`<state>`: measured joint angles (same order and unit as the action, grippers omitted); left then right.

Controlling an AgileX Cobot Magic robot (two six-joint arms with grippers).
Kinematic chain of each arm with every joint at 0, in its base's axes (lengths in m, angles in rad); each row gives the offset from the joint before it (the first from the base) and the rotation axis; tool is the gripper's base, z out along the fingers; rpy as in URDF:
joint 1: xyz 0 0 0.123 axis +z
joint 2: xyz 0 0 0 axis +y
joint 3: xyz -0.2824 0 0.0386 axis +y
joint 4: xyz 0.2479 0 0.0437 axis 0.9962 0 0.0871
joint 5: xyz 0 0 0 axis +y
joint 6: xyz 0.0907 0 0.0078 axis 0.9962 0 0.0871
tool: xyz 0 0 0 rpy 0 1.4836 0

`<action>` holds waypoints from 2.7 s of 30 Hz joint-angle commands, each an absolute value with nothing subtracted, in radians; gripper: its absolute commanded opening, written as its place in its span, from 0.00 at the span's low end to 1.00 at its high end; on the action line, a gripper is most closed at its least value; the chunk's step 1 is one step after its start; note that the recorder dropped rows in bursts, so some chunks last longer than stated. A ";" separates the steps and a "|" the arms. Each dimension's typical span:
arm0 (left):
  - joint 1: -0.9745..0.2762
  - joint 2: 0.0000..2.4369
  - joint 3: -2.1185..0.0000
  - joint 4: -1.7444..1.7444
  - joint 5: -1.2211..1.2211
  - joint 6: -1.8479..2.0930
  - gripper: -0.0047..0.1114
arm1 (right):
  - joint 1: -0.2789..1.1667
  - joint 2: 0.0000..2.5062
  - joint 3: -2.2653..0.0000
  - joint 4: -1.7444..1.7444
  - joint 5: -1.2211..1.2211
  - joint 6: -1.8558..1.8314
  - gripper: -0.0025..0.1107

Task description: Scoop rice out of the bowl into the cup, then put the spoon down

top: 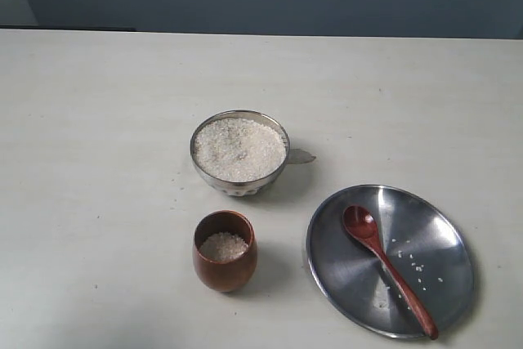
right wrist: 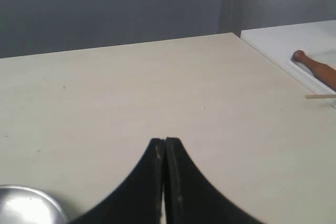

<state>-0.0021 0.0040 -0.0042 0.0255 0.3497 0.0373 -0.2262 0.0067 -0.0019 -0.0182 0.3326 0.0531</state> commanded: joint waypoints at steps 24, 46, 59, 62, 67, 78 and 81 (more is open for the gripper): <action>-0.004 0.000 0.000 0.028 0.339 0.038 0.05 | -0.231 0.000 0.000 -0.023 0.362 0.053 0.02; -0.004 0.000 0.000 0.028 0.339 0.038 0.05 | -0.231 0.000 0.000 -0.025 0.361 -0.018 0.02; -0.004 0.000 0.000 0.028 0.337 0.038 0.05 | -0.231 0.000 0.000 -0.025 0.361 -0.018 0.02; -0.004 0.000 0.000 0.028 0.337 0.038 0.05 | -0.231 0.000 0.000 -0.025 0.361 -0.018 0.02; -0.004 0.000 0.000 0.028 0.337 0.038 0.05 | -0.231 0.000 0.000 -0.025 0.361 -0.018 0.02; -0.004 0.000 0.000 0.028 0.337 0.038 0.05 | -0.231 0.000 0.000 -0.025 0.361 -0.018 0.02; -0.004 0.000 0.000 0.028 0.337 0.038 0.05 | -0.231 0.000 0.000 -0.025 0.361 -0.018 0.02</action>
